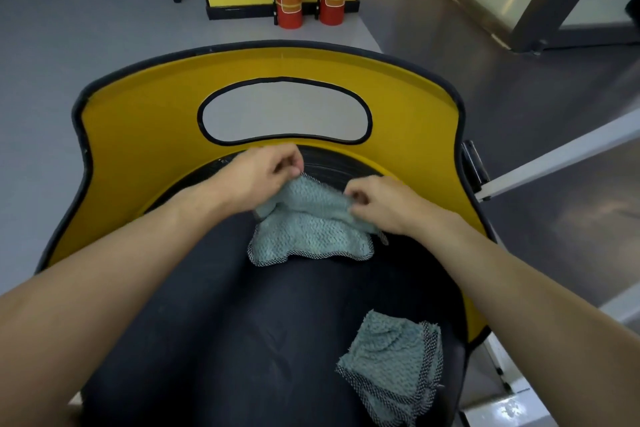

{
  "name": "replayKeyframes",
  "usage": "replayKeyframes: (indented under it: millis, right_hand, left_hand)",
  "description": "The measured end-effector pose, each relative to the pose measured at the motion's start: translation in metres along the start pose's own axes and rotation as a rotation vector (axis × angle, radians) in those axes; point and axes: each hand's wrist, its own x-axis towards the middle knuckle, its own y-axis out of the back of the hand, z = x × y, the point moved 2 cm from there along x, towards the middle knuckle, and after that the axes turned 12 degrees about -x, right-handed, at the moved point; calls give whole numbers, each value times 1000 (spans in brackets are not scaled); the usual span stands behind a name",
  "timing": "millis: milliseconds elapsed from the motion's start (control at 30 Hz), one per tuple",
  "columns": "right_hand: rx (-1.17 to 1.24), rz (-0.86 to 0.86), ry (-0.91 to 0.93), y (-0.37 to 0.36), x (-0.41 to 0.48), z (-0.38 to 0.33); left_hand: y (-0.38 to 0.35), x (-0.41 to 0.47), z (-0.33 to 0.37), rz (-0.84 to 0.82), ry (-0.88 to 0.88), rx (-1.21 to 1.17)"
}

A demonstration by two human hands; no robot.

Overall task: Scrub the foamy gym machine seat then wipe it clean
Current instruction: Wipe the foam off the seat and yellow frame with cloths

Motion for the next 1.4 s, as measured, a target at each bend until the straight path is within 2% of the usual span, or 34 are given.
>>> replayKeyframes:
  millis: [167,233,300,367,400,467,567,633,700,767,833,900,967,1000,1100,1167,1300,1333,1400]
  right_hand:
    - [234,540,-110,36,-7,31]
    - [361,650,-67,51,-10,34]
    - [455,686,9,60,-14,30]
    - [614,640,81,66,-20,26]
    - [710,550,102,67,-22,26]
    - [821,219,88,66,-27,25]
    - [636,-274,9,47,-33,21]
    - [467,-390,-33,25,-31,19]
    - [375,-298,-98,6,-22,19]
    - [261,-137,-153,-5,-13,21]
    - [110,-60,-149,-9,-10,20]
    - [-54,-29,-98,-8,-10,15]
    - [-148,11,-41,-2,-11,7]
    - [-139,-29,-33,0,-11,2]
    - [-77,-379,-101,-6,-15,-8]
    - [-107,-459,-125,-14,-17,-12]
    - [-13,-369,-107,-19,-16,-9]
    - [45,-346,-98,-19,-17,-8]
    - [203,-248,-87,-19,-18,-4]
  left_hand:
    - [36,4,9,183,-37,-50]
    - [48,3,19,292,-62,-121]
    - [55,-1,30,365,-93,-197]
    - [57,-6,33,366,-97,-310]
    - [58,-8,32,327,-86,-343]
    - [55,-14,26,111,-20,-347]
    - [36,-24,13,-312,122,-229]
    - [15,-25,1,-393,181,-104]
    - [-7,-23,-12,-286,201,-14]
    - [-24,-22,-24,-78,194,46]
    - [-35,-26,-30,62,94,216]
    - [-42,-30,-28,104,-63,383]
    - [-47,-36,-20,73,-190,399]
    - [-52,-40,-18,24,-215,387]
    - [-66,-47,-21,-144,-91,409]
    - [-73,-48,-23,-150,-21,412]
    - [-79,-40,-16,33,55,183]
    - [-80,-37,-14,92,122,30]
    - [-82,-30,-10,188,261,-510]
